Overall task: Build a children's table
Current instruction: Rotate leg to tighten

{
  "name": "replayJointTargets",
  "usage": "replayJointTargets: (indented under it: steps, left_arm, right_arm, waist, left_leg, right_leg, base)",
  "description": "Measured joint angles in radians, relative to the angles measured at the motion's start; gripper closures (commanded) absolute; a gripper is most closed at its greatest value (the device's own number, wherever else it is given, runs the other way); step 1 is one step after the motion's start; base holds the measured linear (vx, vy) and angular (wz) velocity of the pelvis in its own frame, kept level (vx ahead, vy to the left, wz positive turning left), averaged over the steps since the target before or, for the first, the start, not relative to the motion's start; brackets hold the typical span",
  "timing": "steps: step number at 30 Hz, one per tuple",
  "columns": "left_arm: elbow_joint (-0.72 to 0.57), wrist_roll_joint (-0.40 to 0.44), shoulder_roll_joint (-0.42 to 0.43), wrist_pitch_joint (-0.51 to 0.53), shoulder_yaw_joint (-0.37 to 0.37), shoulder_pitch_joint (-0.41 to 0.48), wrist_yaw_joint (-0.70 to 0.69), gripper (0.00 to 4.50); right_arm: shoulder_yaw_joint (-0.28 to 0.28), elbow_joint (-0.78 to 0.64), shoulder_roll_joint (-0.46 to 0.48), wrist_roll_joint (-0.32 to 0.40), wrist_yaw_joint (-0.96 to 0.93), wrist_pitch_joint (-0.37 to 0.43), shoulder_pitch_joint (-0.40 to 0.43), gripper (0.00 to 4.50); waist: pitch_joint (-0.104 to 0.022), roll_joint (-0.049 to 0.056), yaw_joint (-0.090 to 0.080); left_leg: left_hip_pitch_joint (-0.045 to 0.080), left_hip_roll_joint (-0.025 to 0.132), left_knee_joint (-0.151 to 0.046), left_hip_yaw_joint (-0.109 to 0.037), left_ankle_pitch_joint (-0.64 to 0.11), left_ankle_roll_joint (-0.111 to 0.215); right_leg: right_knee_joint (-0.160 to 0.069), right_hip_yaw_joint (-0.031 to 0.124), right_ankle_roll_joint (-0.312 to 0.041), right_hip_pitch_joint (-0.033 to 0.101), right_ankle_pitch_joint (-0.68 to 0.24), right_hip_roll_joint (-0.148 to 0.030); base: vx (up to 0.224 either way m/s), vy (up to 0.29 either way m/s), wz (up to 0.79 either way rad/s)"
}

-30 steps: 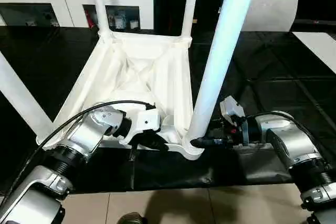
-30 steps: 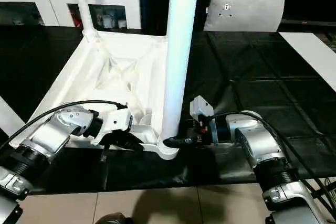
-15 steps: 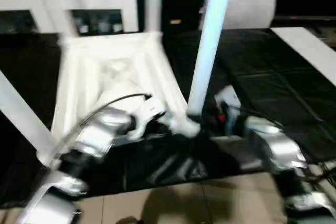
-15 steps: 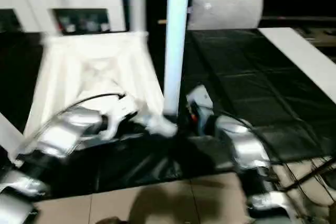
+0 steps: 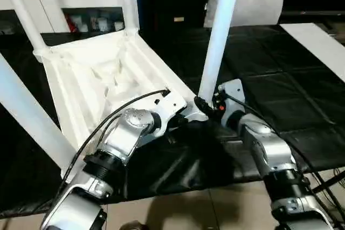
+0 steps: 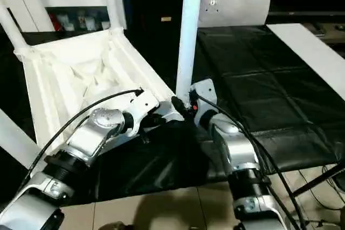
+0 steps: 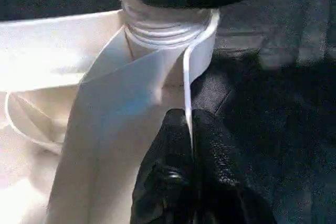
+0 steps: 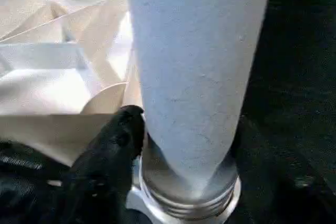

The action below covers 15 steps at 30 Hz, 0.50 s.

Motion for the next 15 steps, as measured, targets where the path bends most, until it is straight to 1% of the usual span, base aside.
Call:
replayJointTargets:
  steps: [2,3,4,5,8,11,13,14,15]
  left_arm:
    - [0.001,0.002,0.028,-0.045,-0.014,0.004,-0.027,4.5]
    - [0.002,0.003,0.038,-0.061,-0.017,0.004,-0.044,4.5]
    - [0.002,0.0,0.057,-0.091,-0.019,0.01,-0.076,4.5]
    - [0.001,-0.004,0.071,-0.111,-0.018,0.015,-0.103,4.5]
    - [-0.001,-0.023,0.117,-0.153,-0.018,0.024,-0.181,4.5]
    - [0.0,-0.043,0.173,-0.241,-0.028,0.037,-0.27,4.5]
    - [0.0,-0.068,0.196,-0.272,-0.027,0.046,-0.329,4.5]
    - [0.0,-0.072,0.2,-0.276,-0.027,0.046,-0.343,4.5]
    - [0.0,-0.08,0.208,-0.281,-0.028,0.046,-0.372,4.5]
  right_arm:
    - [0.001,0.002,-0.03,0.019,0.054,-0.02,0.007,1.2]
    - [0.005,0.007,-0.047,0.021,0.088,-0.041,0.008,1.06]
    - [0.017,0.008,-0.084,0.022,0.141,-0.079,0.014,1.0]
    - [0.017,0.008,-0.111,0.023,0.176,-0.099,0.017,0.95]
    - [0.016,0.006,-0.163,0.032,0.288,-0.143,0.018,0.95]
    - [0.043,0.006,-0.22,0.052,0.417,-0.183,0.019,0.95]
    - [0.051,0.006,-0.246,0.07,0.502,-0.19,0.019,0.95]
    - [0.052,0.006,-0.25,0.074,0.522,-0.191,0.019,0.95]
    - [0.058,0.009,-0.26,0.084,0.558,-0.192,0.018,0.95]
  waist:
    - [0.0,0.001,0.006]
    - [0.001,0.001,0.01]
    - [0.001,0.002,0.015]
    - [0.001,0.002,0.018]
    - [0.001,0.002,0.025]
    - [0.001,0.002,0.031]
    - [0.001,0.002,0.041]
    - [0.001,0.002,0.044]
    - [0.002,0.003,0.051]
  left_leg:
    - [-0.001,0.0,0.0,0.0,0.0,0.0]
    - [-0.001,0.001,0.0,0.0,0.0,0.0]
    - [-0.001,0.001,0.0,0.0,0.0,0.0]
    - [-0.001,0.001,0.0,0.0,0.0,0.0]
    - [0.0,0.001,0.001,0.0,0.0,0.0]
    - [-0.001,0.001,0.002,0.0,0.0,0.0]
    - [-0.001,0.001,0.002,0.0,0.0,0.0]
    - [-0.001,0.001,0.002,0.001,0.0,0.0]
    - [-0.001,0.001,0.003,0.001,0.0,0.0]
  right_leg:
    - [0.0,0.0,0.0,-0.001,0.0,0.0]
    - [0.0,-0.001,0.0,-0.001,0.0,0.0]
    - [0.0,-0.001,0.0,-0.001,0.0,0.0]
    - [0.0,-0.001,0.0,-0.001,0.0,0.0]
    - [0.001,-0.001,0.0,0.0,0.0,0.0]
    - [0.001,-0.001,0.0,0.0,0.0,0.0]
    - [0.001,-0.002,0.0,0.0,0.0,0.0]
    - [0.001,-0.002,0.0,0.0,0.0,0.0]
    - [0.001,-0.002,0.0,0.0,0.0,0.0]
  base:
    - [0.0,0.0,0.0]
    - [0.0,0.0,0.0]
    - [0.0,0.0,0.0]
    - [0.0,0.0,0.0]
    - [0.0,0.0,0.0]
    - [0.0,0.0,0.0]
    - [0.0,0.0,0.0]
    - [0.0,0.0,0.0]
    - [0.0,0.0,0.0]
